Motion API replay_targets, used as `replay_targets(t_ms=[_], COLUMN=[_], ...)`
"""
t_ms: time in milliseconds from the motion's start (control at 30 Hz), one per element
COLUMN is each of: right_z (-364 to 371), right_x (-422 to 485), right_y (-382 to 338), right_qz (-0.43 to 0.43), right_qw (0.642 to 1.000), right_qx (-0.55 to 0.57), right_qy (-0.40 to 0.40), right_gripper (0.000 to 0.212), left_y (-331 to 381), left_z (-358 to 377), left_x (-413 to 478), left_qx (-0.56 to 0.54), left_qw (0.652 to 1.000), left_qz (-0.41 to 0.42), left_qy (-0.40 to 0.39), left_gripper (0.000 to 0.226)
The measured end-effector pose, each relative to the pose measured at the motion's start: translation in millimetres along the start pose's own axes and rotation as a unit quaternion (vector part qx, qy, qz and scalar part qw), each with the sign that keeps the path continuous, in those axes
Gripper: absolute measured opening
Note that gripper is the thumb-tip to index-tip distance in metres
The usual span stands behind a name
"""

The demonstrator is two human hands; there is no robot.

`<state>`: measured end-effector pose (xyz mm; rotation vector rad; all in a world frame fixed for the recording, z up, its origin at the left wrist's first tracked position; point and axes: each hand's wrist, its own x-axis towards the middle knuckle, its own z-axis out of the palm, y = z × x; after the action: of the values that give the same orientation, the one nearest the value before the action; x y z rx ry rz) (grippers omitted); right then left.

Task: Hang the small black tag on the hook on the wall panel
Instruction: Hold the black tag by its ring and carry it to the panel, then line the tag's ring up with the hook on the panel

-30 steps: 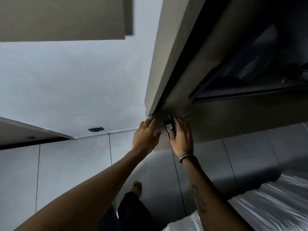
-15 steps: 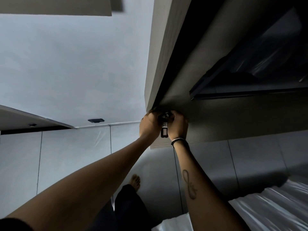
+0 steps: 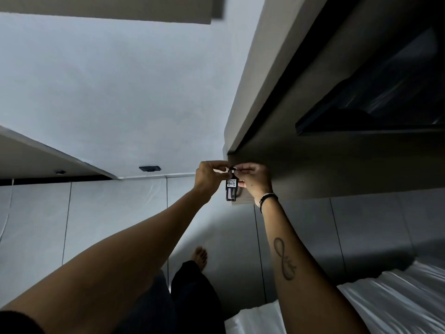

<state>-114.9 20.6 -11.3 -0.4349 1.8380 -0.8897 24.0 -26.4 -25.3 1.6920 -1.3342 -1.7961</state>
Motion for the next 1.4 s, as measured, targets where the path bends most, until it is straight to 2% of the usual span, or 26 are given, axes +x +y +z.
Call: replay_targets(t_ms=[167,367,533,733,1033,1400], right_z=[53,132,188,227,250,222], right_x=[-30,-71,-111,-169,-263,-341], right_y=[-15,-50,-99,-172,-292,-426], right_qz=[-0.034,-0.088,-0.151,-0.239,-0.386,-0.492], right_qw=[0.999,0.992,0.98,0.955,0.898,0.855], right_qx=[0.012,0.019,0.017,0.002,0.021,0.044], right_qy=[-0.041,-0.087,-0.127,-0.175,-0.212,-0.159], right_gripper=[0.023,0.021,0.018,0.021,0.03,0.025], left_y=[-4,5,27,77,179,321], left_z=[-72,-173,-255,-338,-423,-449], left_x=[-25,-52,-83,-130,-200,-266], left_qx=[-0.068,-0.09,-0.132,-0.156,-0.165,-0.164], left_qw=[0.997,0.996,0.99,0.982,0.955,0.927], left_qz=[0.002,0.027,0.035,0.104,0.247,0.336], left_qy=[-0.03,0.006,0.037,0.022,-0.007,-0.004], left_gripper=[0.022,0.022,0.021,0.019,0.027,0.014])
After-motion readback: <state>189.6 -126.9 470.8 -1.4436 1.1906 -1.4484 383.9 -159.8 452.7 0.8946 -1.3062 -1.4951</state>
